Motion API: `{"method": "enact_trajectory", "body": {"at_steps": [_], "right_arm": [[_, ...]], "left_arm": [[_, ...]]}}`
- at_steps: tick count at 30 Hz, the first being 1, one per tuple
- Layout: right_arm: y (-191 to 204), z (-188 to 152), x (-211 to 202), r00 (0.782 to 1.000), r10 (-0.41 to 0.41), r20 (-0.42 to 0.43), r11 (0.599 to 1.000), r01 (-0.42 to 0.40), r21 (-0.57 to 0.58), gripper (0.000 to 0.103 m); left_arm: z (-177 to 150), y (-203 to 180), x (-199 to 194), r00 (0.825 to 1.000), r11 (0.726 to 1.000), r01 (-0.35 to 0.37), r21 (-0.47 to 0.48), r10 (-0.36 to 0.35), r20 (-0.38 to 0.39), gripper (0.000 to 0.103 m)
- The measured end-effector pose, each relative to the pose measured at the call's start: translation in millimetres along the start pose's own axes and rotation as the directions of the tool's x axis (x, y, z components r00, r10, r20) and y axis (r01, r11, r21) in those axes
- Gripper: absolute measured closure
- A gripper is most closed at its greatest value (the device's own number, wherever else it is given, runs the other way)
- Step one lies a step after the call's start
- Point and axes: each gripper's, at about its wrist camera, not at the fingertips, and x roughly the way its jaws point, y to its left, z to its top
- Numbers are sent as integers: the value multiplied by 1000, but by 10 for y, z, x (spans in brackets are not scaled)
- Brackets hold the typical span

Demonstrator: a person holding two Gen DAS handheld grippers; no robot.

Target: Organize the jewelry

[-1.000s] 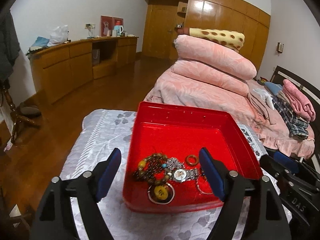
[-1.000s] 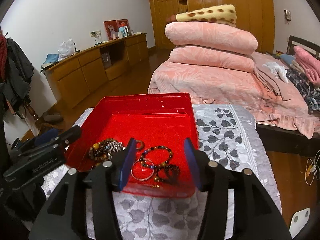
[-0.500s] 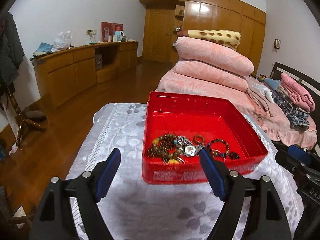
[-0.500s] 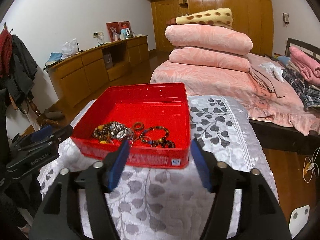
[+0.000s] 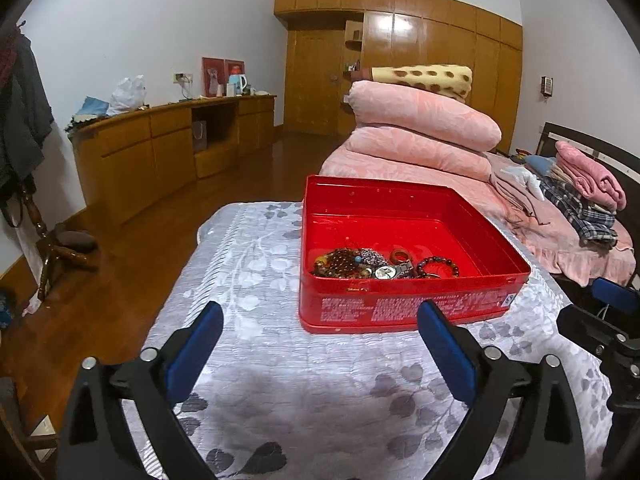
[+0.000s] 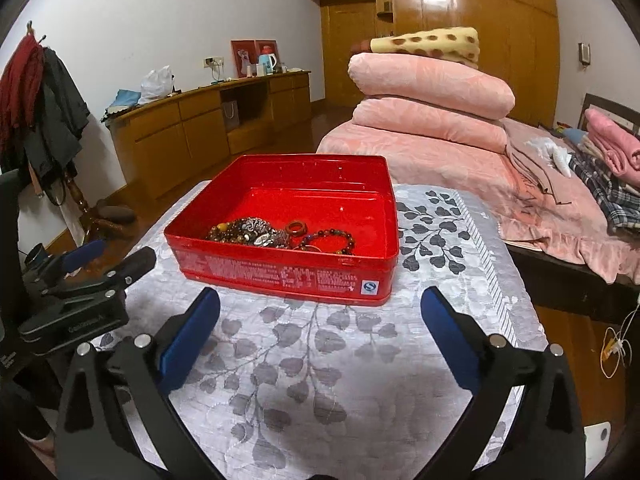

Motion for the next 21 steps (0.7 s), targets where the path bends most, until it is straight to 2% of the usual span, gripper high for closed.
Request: {"method": "enact_trajectory", "body": {"at_steps": [8,21], "right_arm": [[-29,-74,-117,1000,-4,24,1000,4,9,6],[-35,-78,-488,989,-6,146,1000,7,-12,6]], "left_arm": [[-59,35,-183,999,1000,15,-3,-15,34,6],[-35,-98,-548,991,999,29,38,-34,129,6]]}}
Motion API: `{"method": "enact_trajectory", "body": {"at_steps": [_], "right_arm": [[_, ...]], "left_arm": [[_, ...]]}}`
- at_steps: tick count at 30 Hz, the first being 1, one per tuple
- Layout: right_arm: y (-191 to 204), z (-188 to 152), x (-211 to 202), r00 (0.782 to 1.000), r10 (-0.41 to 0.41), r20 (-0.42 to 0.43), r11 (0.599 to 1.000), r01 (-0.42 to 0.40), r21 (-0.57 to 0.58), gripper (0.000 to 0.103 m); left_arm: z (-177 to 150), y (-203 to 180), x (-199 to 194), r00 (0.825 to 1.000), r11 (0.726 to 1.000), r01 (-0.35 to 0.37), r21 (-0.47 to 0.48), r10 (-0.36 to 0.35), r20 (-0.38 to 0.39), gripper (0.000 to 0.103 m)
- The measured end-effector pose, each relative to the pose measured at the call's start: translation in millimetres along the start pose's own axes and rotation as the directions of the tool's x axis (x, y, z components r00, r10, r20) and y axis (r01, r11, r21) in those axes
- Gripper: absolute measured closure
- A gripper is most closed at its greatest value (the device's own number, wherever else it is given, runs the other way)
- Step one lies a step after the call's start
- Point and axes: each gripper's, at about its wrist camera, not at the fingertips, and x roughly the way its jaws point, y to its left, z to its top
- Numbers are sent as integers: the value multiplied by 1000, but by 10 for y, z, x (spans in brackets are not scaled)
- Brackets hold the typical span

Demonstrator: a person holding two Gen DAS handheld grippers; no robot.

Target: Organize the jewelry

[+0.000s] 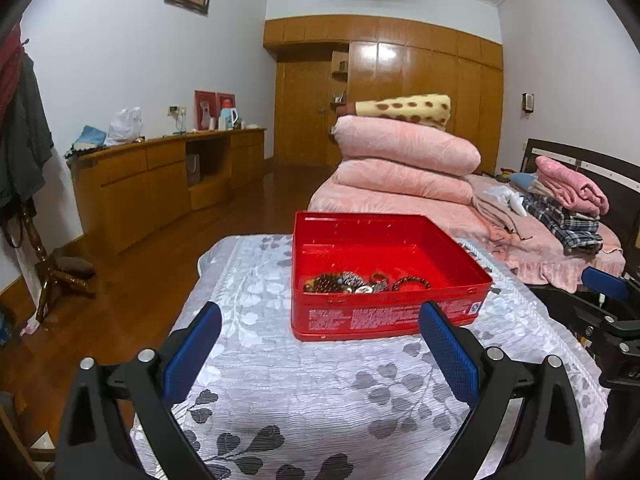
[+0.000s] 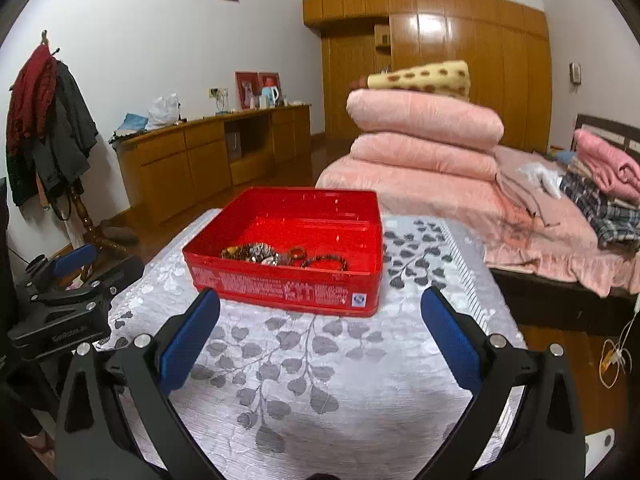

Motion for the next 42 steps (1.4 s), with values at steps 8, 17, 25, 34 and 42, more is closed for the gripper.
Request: {"method": "enact_trajectory", "body": {"at_steps": [8,17,25,34,42], "right_arm": [[-4,28,-143,998,4,66,1000,-3,-13,6],[40,51,-318,989,-3,147,999,9,-39,6],[54,77,-445,978,-13,206,999,23,-46,6],[50,72,-533,969,-21,246,999,32,-42,6],[40,82,-582,963,-27,269,999,38,-35,6]], "left_arm": [[9,-69,-179,996,999,-2,33,-1,84,6],[56,-67,-362,986,1000,17,26,-21,167,6],[79,-114,-481,975,999,18,39,-27,221,6],[89,-166,-547,970,999,10,48,-21,242,6],[96,-183,-609,964,999,14,53,-27,263,6]]}}
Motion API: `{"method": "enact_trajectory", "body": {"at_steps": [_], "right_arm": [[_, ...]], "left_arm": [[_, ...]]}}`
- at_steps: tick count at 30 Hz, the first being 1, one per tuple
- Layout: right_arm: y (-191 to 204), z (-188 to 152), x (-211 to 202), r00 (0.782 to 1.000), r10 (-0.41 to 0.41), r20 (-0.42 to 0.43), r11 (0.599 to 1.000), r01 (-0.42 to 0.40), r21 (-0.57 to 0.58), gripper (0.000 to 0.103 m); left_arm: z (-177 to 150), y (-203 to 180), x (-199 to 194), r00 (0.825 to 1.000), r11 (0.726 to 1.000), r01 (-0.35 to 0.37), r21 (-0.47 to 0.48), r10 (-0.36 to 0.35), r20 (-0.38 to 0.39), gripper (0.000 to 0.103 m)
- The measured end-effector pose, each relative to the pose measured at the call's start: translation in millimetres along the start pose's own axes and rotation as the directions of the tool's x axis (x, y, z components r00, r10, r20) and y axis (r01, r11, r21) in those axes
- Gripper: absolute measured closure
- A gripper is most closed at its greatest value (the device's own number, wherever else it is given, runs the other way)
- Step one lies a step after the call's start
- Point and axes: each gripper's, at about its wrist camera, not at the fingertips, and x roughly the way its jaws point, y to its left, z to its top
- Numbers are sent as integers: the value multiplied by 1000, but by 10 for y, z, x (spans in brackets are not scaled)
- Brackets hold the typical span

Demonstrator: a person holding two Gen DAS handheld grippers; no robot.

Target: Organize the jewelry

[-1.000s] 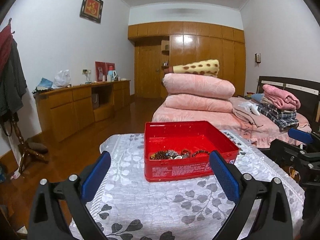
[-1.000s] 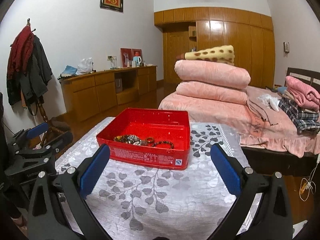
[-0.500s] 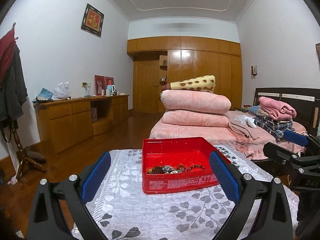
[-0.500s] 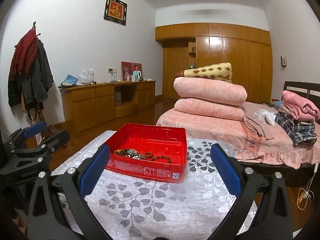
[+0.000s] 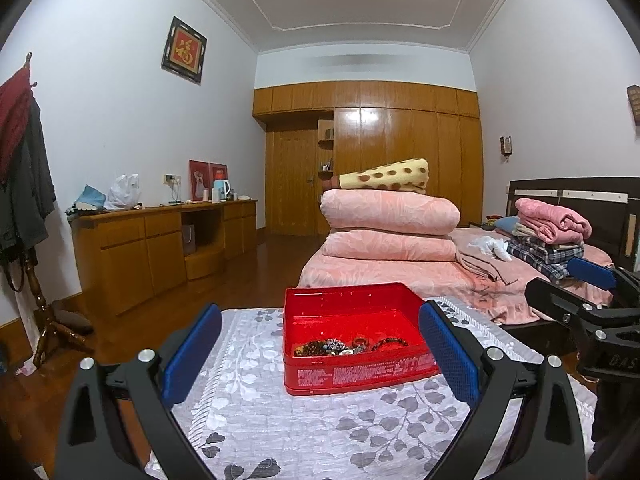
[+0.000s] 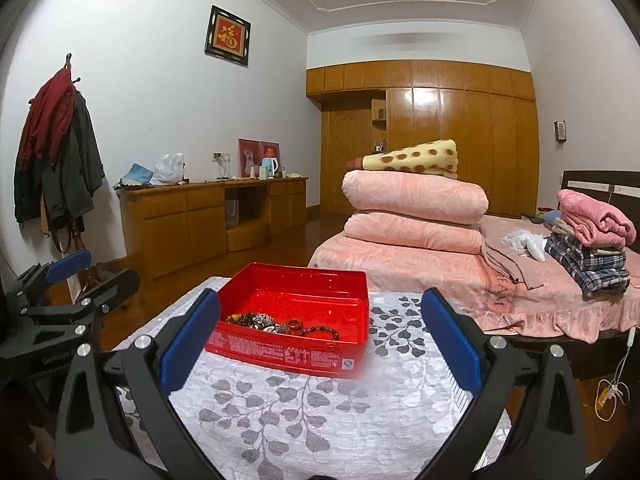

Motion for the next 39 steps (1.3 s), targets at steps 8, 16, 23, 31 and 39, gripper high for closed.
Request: {"method": "enact_trajectory", "body": {"at_steps": [8,16,23,31,39], "right_arm": [[22,13,-30,1000,2,12,1000,-2,-6,6],[16,27,-53,1000,3,20,1000,-3,0,6],[18,23,-57,1000,3,21,1000,-3,1,6],[18,24,-57,1000,2,22,1000,-2,1,6],[19,25,-53,1000,4,22,1000,-4,0,6]], "left_arm": [[26,-6,-60,1000,1000,1,8,-1,22,6],[52,-14,-104,999,1000,5,14,-5,33,6],[55,-23,-115,999,1000,6,17,-7,33,6],[56,-26,-118,1000,1000,5,14,-6,31,6],[57,-28,-122,1000,1000,5,15,-5,31,6]]}}
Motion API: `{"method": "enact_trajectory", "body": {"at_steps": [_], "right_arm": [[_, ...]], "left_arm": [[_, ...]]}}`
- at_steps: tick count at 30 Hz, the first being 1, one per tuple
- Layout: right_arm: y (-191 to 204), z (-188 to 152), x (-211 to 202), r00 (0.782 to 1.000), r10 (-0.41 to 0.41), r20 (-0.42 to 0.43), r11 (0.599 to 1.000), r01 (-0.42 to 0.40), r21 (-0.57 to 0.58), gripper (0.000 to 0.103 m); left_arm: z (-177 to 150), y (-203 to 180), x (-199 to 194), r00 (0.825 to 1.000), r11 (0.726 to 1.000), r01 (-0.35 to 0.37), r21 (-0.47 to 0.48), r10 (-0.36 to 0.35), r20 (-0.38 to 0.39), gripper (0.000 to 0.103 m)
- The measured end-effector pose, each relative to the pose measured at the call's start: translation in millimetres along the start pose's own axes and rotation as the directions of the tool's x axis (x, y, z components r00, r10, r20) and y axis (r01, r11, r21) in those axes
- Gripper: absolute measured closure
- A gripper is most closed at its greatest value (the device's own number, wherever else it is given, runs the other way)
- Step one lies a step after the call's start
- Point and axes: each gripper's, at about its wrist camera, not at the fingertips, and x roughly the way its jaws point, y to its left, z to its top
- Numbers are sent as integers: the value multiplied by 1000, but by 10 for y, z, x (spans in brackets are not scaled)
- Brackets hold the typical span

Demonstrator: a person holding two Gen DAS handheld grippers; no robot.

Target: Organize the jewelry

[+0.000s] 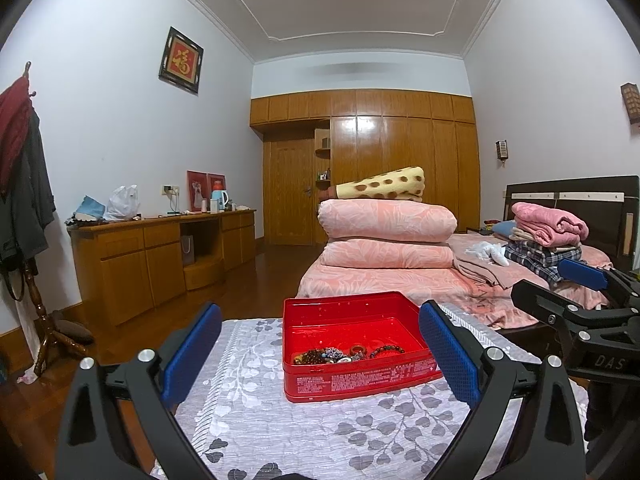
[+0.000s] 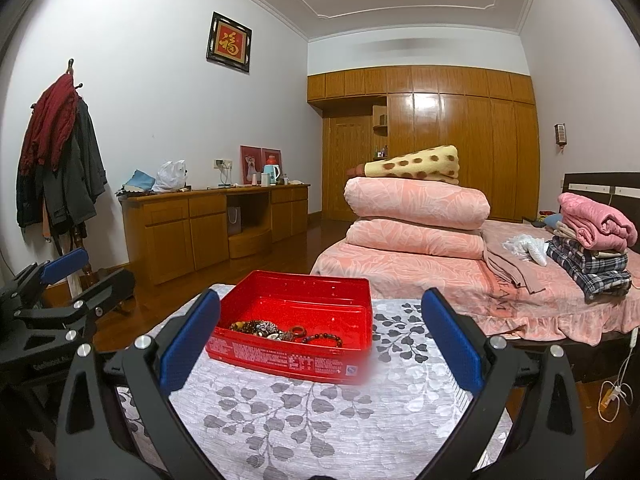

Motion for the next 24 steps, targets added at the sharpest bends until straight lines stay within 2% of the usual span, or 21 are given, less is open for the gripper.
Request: {"method": "enact_trajectory", "body": {"at_steps": [24], "right_arm": [[26,5,6,1000,3,1,1000,-3,0,6]], "left_arm": [[9,30,11,1000,1000,-2,-2,2,-5,6]]}}
